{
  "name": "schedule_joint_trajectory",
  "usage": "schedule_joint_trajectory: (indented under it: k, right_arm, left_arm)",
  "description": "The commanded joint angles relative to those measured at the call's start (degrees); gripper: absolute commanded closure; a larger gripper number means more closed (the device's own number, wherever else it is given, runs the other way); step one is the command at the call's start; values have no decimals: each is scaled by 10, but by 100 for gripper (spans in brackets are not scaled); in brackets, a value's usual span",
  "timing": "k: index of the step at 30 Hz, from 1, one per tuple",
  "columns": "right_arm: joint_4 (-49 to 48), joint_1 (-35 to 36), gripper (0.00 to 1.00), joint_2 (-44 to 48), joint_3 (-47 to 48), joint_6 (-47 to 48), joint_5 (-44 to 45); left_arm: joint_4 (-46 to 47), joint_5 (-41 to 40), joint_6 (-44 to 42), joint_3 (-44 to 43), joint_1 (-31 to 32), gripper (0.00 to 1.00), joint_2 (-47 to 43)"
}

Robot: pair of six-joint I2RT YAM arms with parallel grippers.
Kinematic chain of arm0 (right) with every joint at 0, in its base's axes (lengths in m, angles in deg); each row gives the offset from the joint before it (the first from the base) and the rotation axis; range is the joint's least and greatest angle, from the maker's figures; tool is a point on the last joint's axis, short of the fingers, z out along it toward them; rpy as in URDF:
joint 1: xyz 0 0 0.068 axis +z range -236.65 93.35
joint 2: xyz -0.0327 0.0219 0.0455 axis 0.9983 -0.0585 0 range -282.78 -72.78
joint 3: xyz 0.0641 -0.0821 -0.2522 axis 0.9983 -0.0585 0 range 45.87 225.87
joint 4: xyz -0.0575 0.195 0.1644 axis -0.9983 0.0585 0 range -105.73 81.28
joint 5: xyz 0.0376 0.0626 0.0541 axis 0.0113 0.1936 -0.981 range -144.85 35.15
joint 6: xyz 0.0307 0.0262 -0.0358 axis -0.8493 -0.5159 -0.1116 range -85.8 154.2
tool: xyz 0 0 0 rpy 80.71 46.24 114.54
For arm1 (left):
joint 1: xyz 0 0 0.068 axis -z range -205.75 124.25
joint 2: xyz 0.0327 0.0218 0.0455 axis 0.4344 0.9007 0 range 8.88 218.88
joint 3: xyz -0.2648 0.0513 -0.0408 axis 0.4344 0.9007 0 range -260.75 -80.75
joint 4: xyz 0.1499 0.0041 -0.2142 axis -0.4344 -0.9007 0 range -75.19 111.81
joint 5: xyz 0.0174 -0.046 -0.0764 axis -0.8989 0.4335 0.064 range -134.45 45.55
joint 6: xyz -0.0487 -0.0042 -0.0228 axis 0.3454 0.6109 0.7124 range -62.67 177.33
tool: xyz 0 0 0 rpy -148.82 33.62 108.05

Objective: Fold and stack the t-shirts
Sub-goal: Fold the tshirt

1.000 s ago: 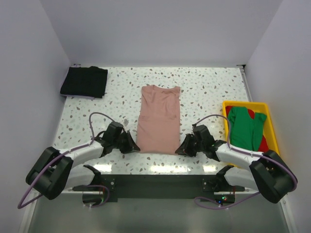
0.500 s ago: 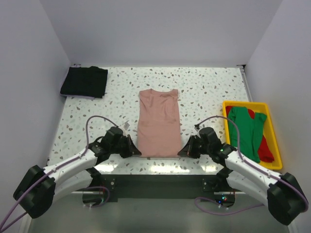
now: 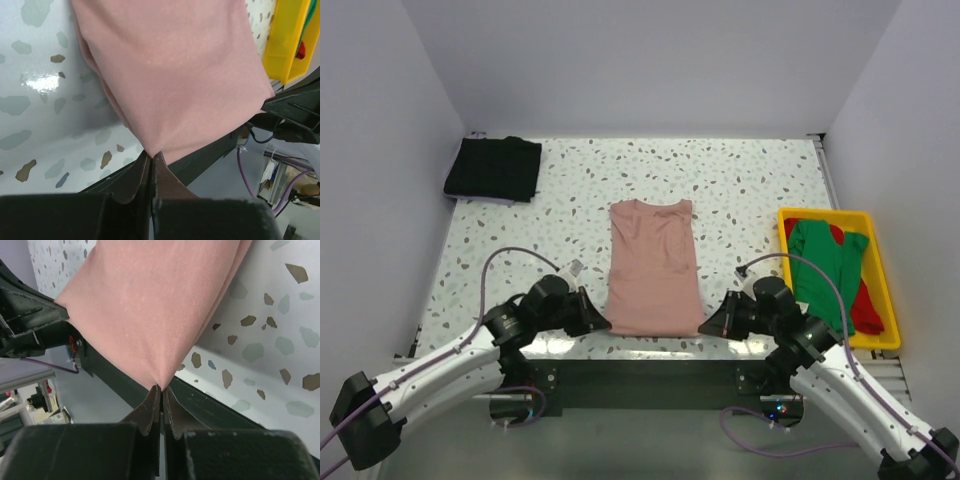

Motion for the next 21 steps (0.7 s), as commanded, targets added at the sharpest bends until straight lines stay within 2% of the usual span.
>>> schedule_joint_trajectory:
  k: [1,8,12,16,21]
  right_arm:
    - [45,-2,100,-15,61,24,-3]
    - [33,-2,100,-102,156,38,25]
    - [26,-2,100,-170,214,46,54]
    - [11,-9,100,-252,283,64,70]
    - [-45,-60,100,-356,341,71,20]
  left_arm:
    - [-32,-40,-4,-74,2,100,6]
    - [-35,-66,-22,-169,-2,100,64]
    - [-13,-52,-37,-211,-20,100,116]
    - [17,-1,-59,-256,-79,100,178]
    - [43,47,-85,-314,-151,100,244]
